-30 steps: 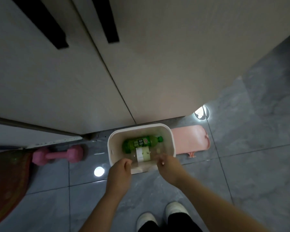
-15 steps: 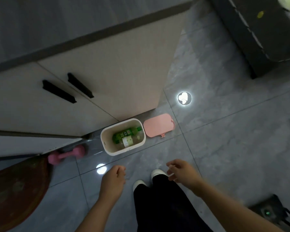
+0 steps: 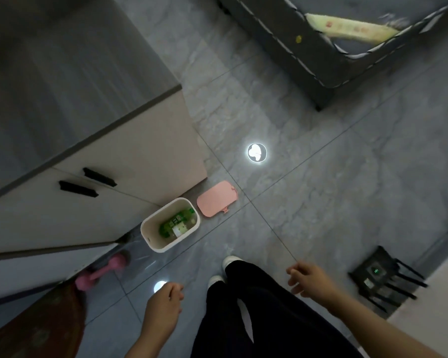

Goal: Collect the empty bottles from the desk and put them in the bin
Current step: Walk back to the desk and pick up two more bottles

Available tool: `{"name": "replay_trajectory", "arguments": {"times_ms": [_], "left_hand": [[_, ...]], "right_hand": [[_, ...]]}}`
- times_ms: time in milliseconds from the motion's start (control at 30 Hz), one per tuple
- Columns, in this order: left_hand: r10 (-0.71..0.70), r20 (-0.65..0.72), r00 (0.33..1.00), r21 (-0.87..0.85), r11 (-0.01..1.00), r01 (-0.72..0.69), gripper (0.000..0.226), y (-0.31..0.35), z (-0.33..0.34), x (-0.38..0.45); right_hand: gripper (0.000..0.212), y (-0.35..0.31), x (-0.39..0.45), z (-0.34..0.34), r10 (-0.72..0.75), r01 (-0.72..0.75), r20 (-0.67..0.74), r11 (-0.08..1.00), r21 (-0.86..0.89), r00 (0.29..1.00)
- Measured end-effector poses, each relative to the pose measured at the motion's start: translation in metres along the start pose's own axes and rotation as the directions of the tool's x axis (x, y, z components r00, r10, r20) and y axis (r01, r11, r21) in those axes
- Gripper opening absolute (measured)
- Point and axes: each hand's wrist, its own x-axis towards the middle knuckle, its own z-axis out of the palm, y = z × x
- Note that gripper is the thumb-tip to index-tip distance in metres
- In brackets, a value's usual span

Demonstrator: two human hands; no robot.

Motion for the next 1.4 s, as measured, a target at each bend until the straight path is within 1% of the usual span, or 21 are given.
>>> {"name": "replay_trajectory", "arguments": {"times_ms": [67, 133, 200, 300, 367, 467, 533, 667, 733, 867, 967, 1067, 1133, 1233, 1300, 1400], "left_hand": [[-0.007, 0.018, 1.0, 0.043, 0.999, 0.006, 0.031, -0.002, -0.004, -0.009], [-0.01, 0.051, 0.999, 0.1, 0.995, 0.005, 0.029, 0.0, -0.009, -0.016], [0.004, 0.092, 0.996, 0.159, 0.987, -0.019, 0.025, 0.007, -0.012, -0.021], [0.047, 0.133, 0.99, 0.228, 0.971, -0.076, 0.03, 0.017, -0.014, -0.025], [0.056, 0.15, 0.987, 0.284, 0.954, -0.097, 0.032, 0.025, -0.014, -0.027], [0.091, 0.165, 0.982, 0.348, 0.926, -0.145, 0.032, 0.044, -0.006, -0.031], [0.114, 0.187, 0.976, 0.363, 0.915, -0.176, 0.036, 0.062, 0.005, -0.034], [0.142, 0.209, 0.967, 0.393, 0.894, -0.216, 0.035, 0.103, 0.032, -0.032], [0.151, 0.225, 0.963, 0.417, 0.878, -0.235, 0.031, 0.123, 0.048, -0.028], [0.151, 0.275, 0.95, 0.434, 0.862, -0.262, 0.031, 0.161, 0.08, -0.024], [0.165, 0.261, 0.951, 0.445, 0.854, -0.27, 0.029, 0.186, 0.094, -0.022], [0.204, 0.253, 0.946, 0.496, 0.812, -0.308, 0.028, 0.215, 0.096, -0.019], [0.208, 0.273, 0.939, 0.533, 0.78, -0.328, 0.026, 0.236, 0.099, -0.012], [0.215, 0.272, 0.938, 0.542, 0.771, -0.334, 0.022, 0.277, 0.113, 0.004], [0.206, 0.285, 0.936, 0.555, 0.761, -0.337, 0.021, 0.314, 0.124, 0.012], [0.221, 0.315, 0.923, 0.583, 0.722, -0.372, 0.033, 0.369, 0.148, 0.026]], "right_hand": [[0.026, 0.017, -0.013, -0.003, 0.023, -0.021, -0.057, 1.0, 0.02, 0.998], [0.025, 0.034, -0.026, -0.007, 0.053, -0.045, -0.103, 0.996, 0.081, 0.993], [0.023, 0.052, -0.041, -0.01, 0.084, -0.064, -0.125, 0.985, 0.16, 0.989], [0.021, 0.083, -0.058, -0.014, 0.113, -0.071, -0.168, 0.969, 0.238, 0.979], [0.019, 0.103, -0.069, -0.02, 0.157, -0.097, -0.194, 0.952, 0.289, 0.968], [0.019, 0.136, -0.085, -0.033, 0.239, -0.133, -0.217, 0.9, 0.415, 0.946], [0.021, 0.157, -0.092, -0.044, 0.292, -0.153, -0.215, 0.854, 0.498, 0.932], [0.023, 0.193, -0.096, -0.073, 0.376, -0.189, -0.202, 0.777, 0.601, 0.904], [0.022, 0.202, -0.096, -0.089, 0.383, -0.174, -0.213, 0.757, 0.629, 0.899], [0.022, 0.2, -0.088, -0.127, 0.359, -0.127, -0.236, 0.748, 0.652, 0.903], [0.02, 0.183, -0.076, -0.164, 0.337, -0.08, -0.257, 0.731, 0.678, 0.905], [0.02, 0.162, -0.062, -0.2, 0.307, -0.021, -0.283, 0.71, 0.704, 0.909], [0.021, 0.151, -0.052, -0.223, 0.304, 0.005, -0.303, 0.698, 0.716, 0.903], [0.021, 0.137, -0.036, -0.255, 0.311, 0.032, -0.33, 0.682, 0.73, 0.891], [0.021, 0.132, -0.029, -0.27, 0.337, 0.019, -0.321, 0.664, 0.748, 0.885], [0.021, 0.133, -0.025, -0.28, 0.415, -0.042, -0.275, 0.612, 0.79, 0.867]]}}
